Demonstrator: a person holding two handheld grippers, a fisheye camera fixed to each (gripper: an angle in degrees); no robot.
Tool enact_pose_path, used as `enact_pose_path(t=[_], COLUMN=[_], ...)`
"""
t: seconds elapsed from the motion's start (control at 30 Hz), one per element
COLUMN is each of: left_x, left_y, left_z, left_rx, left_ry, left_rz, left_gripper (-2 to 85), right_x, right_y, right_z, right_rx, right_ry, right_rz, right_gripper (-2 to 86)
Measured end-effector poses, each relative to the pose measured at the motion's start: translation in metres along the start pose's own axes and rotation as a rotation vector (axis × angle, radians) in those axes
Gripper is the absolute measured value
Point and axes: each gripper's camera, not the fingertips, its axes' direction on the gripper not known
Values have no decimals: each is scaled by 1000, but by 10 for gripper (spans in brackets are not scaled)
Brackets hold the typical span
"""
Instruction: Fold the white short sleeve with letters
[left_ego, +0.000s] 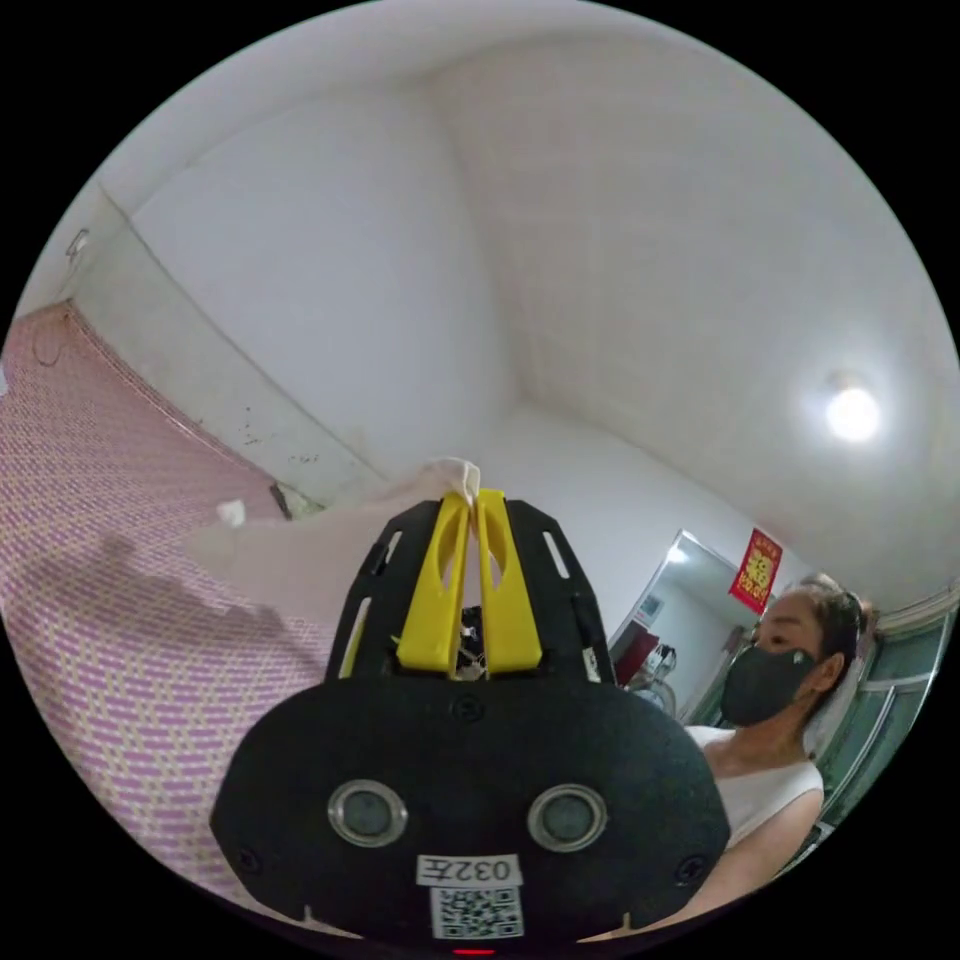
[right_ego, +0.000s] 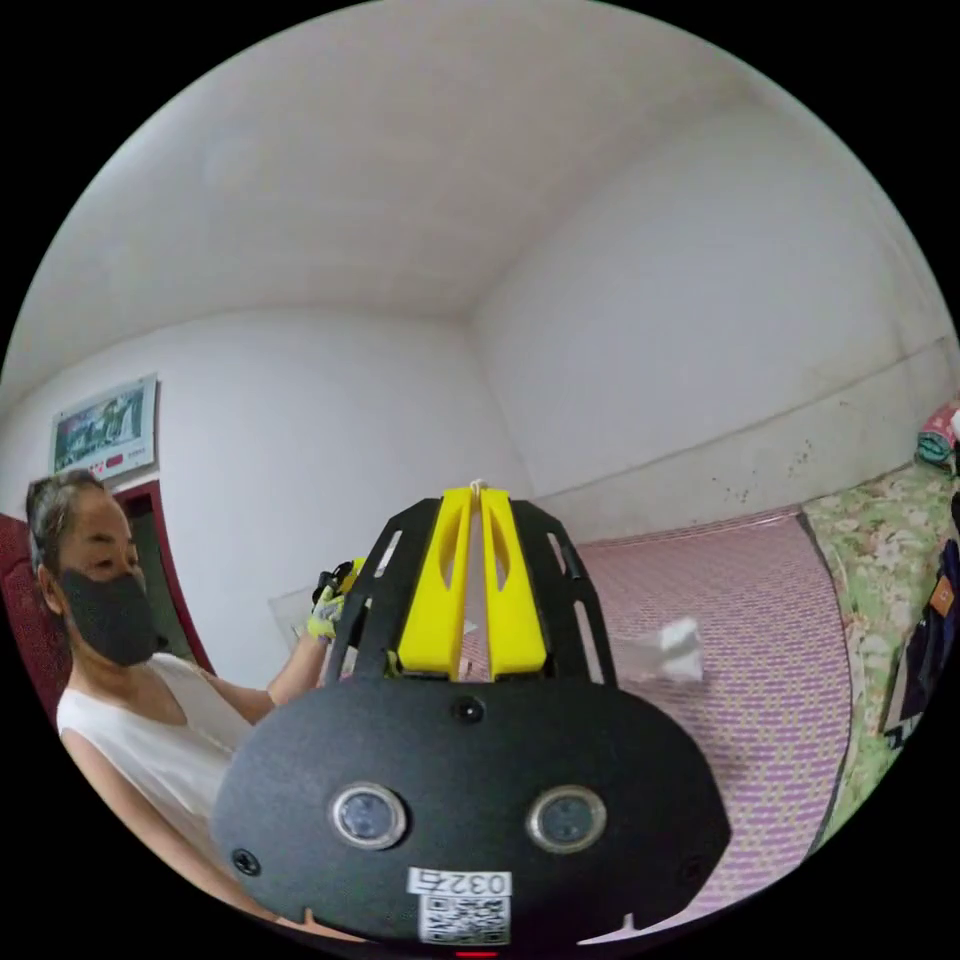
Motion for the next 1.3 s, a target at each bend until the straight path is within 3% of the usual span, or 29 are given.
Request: enact_pose_path(t=[0.17,0.4,0.53,1.3], left_x=[-34,-193,-230,-145], left_y=[85,331,416,418], left_z=[-28,-73,-106,-159], left_rx=[-118,-263,-251,-365], left_ry=[-184,-524,-569,-622], left_rz=[-46,-614,-874,-891], left_gripper=[-9,-9,-9,-4], right_x=[-13,80,99,-49], right_y=[91,368,489,500], right_z=[-12,-14,-22,-22], right_rx=[-112,-348,-481,-619], right_ry=[110,332,436,445], right_rz=[44,636,920,1058], right_gripper=[-6,-7,-7,7])
